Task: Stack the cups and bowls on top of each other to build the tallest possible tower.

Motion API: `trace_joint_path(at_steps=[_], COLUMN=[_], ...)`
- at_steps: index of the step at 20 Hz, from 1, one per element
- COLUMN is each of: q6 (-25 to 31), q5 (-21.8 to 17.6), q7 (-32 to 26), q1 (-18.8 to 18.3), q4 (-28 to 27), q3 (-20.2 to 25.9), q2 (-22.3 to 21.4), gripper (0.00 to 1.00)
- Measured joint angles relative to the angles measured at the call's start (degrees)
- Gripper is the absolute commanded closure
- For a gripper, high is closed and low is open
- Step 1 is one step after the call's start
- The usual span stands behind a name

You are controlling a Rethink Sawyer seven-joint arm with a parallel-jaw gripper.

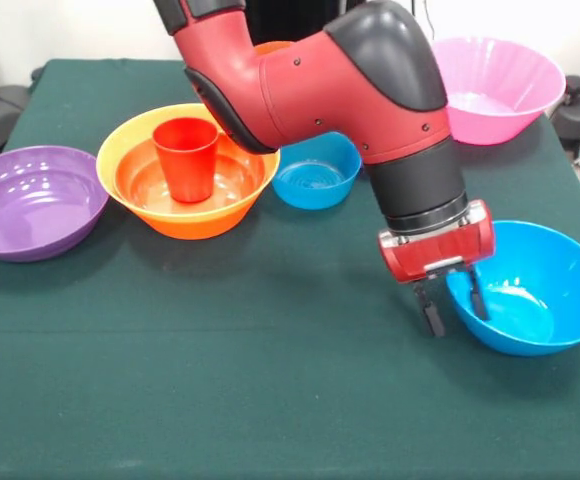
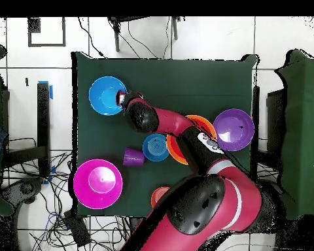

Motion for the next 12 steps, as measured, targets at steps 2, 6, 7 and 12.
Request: trace_joint_path(at_steps=[2,6,7,12], q6=[0.18,0.69,0.85,1.67], q5=[0.01,0.02,0.01,0.02], q7=[0.0,0.0,0.0,0.0], q1=[0.11,0.57,0.74,1.05], q4=[0.0,-0.1,-0.15,-0.27], q3=[-0.15,-0.36,-0.39,-0.58], q2=[-0.01,-0.37,-0.55,-0.81], gripper=[1.0,1.0,1.0,1.0])
